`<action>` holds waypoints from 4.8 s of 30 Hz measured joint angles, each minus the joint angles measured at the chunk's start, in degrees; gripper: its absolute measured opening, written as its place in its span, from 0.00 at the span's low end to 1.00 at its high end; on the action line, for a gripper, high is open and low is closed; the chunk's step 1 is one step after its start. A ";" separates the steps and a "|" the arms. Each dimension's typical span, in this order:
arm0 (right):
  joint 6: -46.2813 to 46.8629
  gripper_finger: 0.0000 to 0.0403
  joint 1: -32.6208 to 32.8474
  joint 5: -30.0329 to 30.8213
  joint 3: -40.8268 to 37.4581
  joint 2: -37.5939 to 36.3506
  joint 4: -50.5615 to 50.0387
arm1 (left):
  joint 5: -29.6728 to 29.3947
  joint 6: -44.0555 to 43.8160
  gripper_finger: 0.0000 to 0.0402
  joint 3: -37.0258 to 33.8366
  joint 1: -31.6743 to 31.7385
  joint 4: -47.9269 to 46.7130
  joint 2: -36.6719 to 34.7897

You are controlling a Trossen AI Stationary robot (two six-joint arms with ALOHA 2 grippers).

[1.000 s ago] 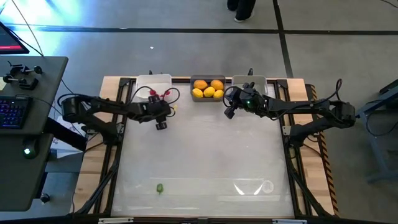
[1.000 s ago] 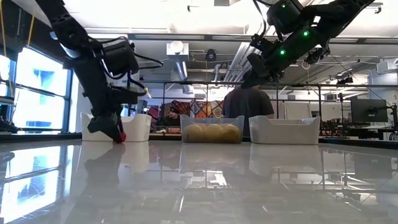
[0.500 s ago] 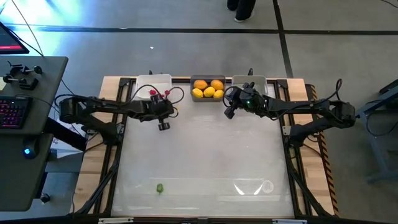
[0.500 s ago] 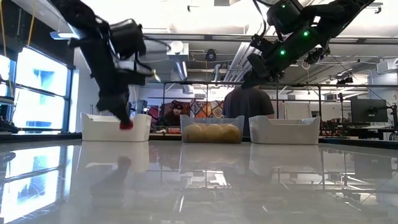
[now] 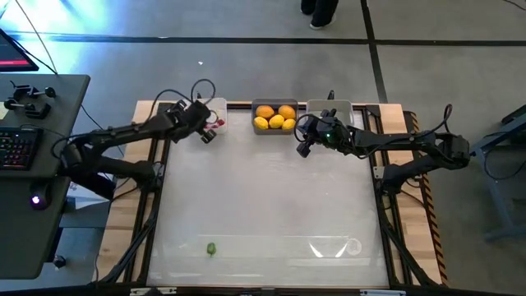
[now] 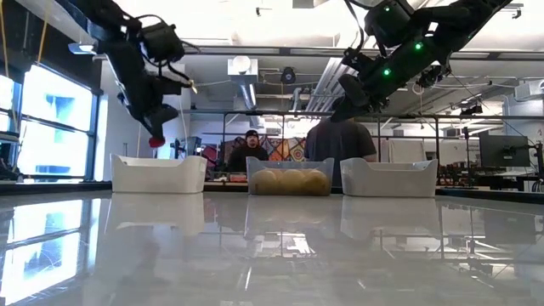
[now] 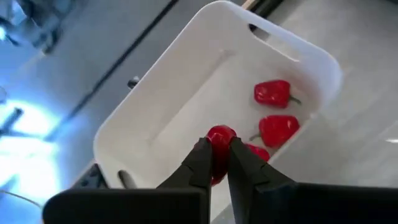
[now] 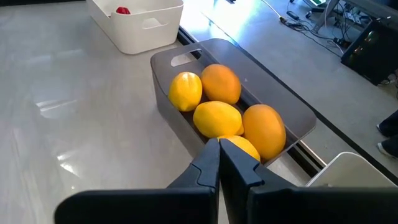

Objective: Sort produce into baskets
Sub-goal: Put the red bell pepper into the white bin, then put the green bell pepper into the gray bin

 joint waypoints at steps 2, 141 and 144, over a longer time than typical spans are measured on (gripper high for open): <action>0.00 0.00 -0.01 0.00 0.00 0.00 0.02 | 2.48 -0.33 0.03 0.00 2.86 2.24 1.50; 20.42 0.28 -19.03 2.03 13.88 14.64 -27.27 | 18.12 13.37 0.02 -33.62 -6.74 63.44 -20.93; 20.40 0.31 -21.20 2.05 12.98 14.69 -26.95 | 18.12 13.63 0.02 -33.62 -6.13 64.19 -20.93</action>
